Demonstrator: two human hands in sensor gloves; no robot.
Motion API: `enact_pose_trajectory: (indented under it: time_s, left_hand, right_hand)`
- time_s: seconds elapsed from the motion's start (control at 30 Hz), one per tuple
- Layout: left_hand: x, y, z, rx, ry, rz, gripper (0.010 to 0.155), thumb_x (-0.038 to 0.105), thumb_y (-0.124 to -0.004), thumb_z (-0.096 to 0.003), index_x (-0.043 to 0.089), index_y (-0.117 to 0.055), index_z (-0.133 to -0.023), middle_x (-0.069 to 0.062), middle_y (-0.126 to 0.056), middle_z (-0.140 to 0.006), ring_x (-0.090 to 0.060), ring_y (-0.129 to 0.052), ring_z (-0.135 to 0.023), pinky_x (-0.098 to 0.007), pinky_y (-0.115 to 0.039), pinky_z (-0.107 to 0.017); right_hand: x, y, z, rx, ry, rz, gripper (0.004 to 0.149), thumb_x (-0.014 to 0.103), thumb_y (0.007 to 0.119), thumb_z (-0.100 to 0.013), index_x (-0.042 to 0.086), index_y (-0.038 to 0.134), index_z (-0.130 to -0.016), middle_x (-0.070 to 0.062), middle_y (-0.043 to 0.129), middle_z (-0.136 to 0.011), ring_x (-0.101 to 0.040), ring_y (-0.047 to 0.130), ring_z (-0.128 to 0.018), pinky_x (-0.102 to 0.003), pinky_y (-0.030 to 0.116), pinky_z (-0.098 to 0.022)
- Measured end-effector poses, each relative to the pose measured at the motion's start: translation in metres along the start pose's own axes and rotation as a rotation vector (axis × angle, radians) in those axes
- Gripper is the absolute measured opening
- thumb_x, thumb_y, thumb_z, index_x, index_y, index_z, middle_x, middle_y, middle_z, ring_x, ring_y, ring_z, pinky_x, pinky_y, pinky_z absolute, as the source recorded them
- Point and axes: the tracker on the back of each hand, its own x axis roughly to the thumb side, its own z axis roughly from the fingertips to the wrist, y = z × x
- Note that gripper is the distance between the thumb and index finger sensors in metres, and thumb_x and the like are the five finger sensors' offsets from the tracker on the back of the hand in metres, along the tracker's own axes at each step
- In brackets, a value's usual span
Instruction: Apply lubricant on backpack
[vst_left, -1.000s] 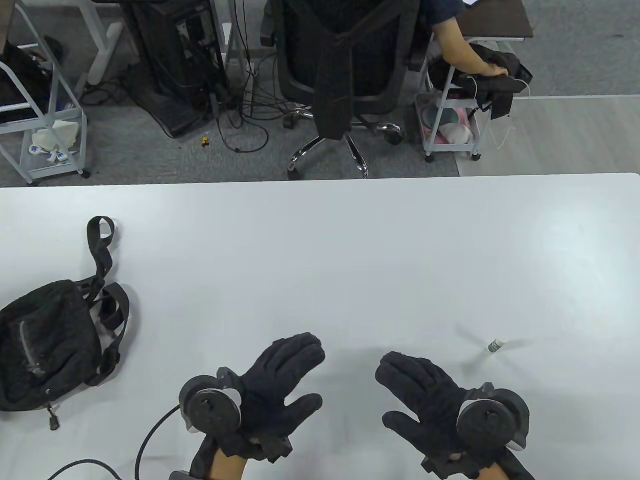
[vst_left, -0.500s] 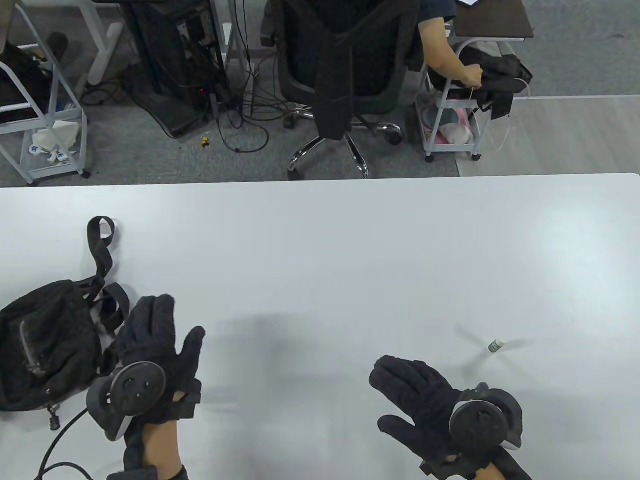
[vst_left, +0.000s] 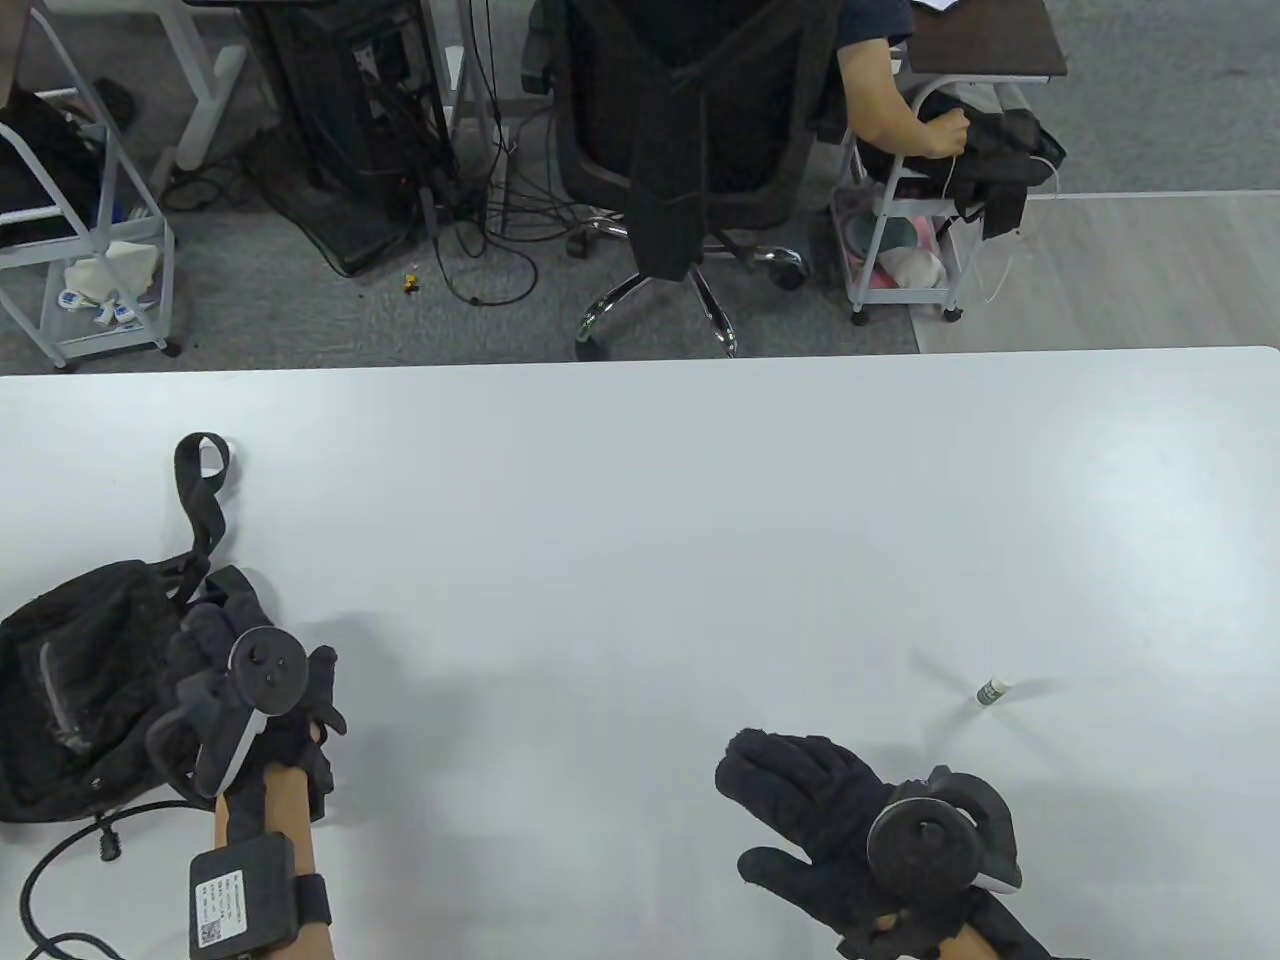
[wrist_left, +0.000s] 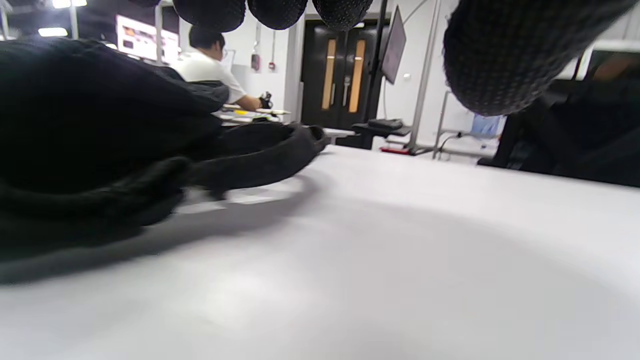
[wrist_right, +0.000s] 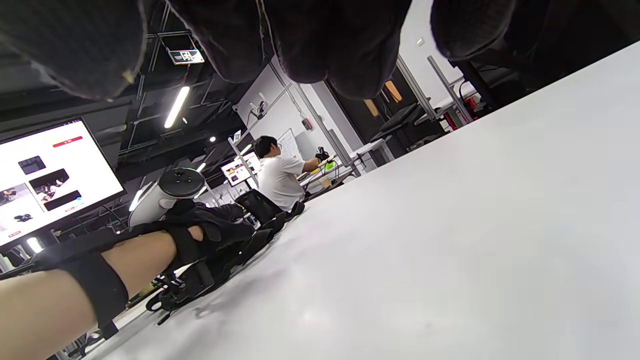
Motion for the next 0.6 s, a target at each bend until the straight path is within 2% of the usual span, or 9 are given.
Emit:
enact_pose_trajectory:
  time_s: [0.1, 0.23, 0.37, 0.43, 0.5, 0.57, 0.6]
  left_hand:
    - [-0.007, -0.006, -0.009, -0.023, 0.016, -0.059, 0.105, 0.064, -0.084, -0.0416, 0.005, -0.031, -0.111, -0.033, -0.022, -0.112, -0.066, -0.035, -0.1, -0.078, -0.037, -0.068]
    - [-0.021, -0.016, -0.02, -0.09, 0.13, -0.115, 0.111, 0.064, -0.086, -0.0403, 0.002, -0.026, -0.11, -0.035, -0.018, -0.11, -0.067, -0.036, -0.099, -0.079, -0.04, -0.068]
    - [-0.031, -0.024, -0.027, -0.125, 0.18, -0.133, 0.112, 0.064, -0.087, -0.0409, -0.003, -0.028, -0.109, -0.037, -0.016, -0.109, -0.065, -0.041, -0.099, -0.076, -0.048, -0.068]
    - [-0.033, -0.022, -0.03, -0.093, 0.211, -0.114, 0.11, 0.06, -0.089, -0.0414, -0.005, -0.03, -0.108, -0.039, -0.02, -0.108, -0.066, -0.048, -0.098, -0.076, -0.054, -0.067]
    - [-0.037, -0.02, -0.032, -0.063, 0.244, -0.101, 0.105, 0.056, -0.089, -0.042, -0.007, -0.034, -0.107, -0.042, -0.028, -0.106, -0.066, -0.068, -0.09, -0.073, -0.071, -0.06]
    - [-0.041, -0.023, -0.034, -0.085, 0.286, -0.018, 0.103, 0.05, -0.093, -0.0428, -0.007, -0.035, -0.107, -0.043, -0.031, -0.105, -0.062, -0.076, -0.087, -0.07, -0.074, -0.059]
    - [-0.043, -0.024, -0.035, -0.105, 0.316, -0.047, 0.102, 0.049, -0.092, -0.0436, -0.007, -0.035, -0.107, -0.043, -0.033, -0.104, -0.058, -0.079, -0.087, -0.067, -0.076, -0.06]
  right_hand:
    - [0.0, 0.001, 0.0, 0.006, 0.0, 0.004, 0.068, 0.065, 0.076, -0.043, 0.039, 0.06, -0.104, -0.001, 0.058, -0.111, -0.034, 0.075, -0.102, -0.064, 0.058, -0.071]
    - [0.0, 0.0, 0.0, 0.002, -0.003, 0.003, 0.068, 0.065, 0.076, -0.043, 0.039, 0.06, -0.104, -0.001, 0.058, -0.111, -0.034, 0.074, -0.102, -0.064, 0.057, -0.071]
    - [-0.002, -0.001, -0.001, -0.002, 0.011, 0.019, 0.068, 0.065, 0.076, -0.043, 0.039, 0.061, -0.103, -0.001, 0.059, -0.111, -0.033, 0.075, -0.102, -0.065, 0.056, -0.071]
    - [-0.004, -0.003, 0.0, -0.009, 0.02, 0.012, 0.067, 0.064, 0.076, -0.043, 0.039, 0.061, -0.103, -0.001, 0.059, -0.111, -0.033, 0.075, -0.102, -0.065, 0.056, -0.071]
    - [-0.006, -0.004, 0.0, -0.012, 0.03, 0.004, 0.068, 0.064, 0.076, -0.043, 0.039, 0.062, -0.103, -0.001, 0.059, -0.111, -0.034, 0.076, -0.101, -0.065, 0.056, -0.071]
    - [-0.007, -0.004, 0.0, -0.012, 0.036, 0.003, 0.067, 0.064, 0.076, -0.043, 0.039, 0.062, -0.103, -0.001, 0.059, -0.111, -0.034, 0.075, -0.102, -0.065, 0.056, -0.071]
    - [-0.007, -0.005, 0.0, -0.012, 0.038, 0.0, 0.067, 0.064, 0.076, -0.043, 0.039, 0.061, -0.103, -0.001, 0.058, -0.111, -0.033, 0.075, -0.101, -0.065, 0.056, -0.071]
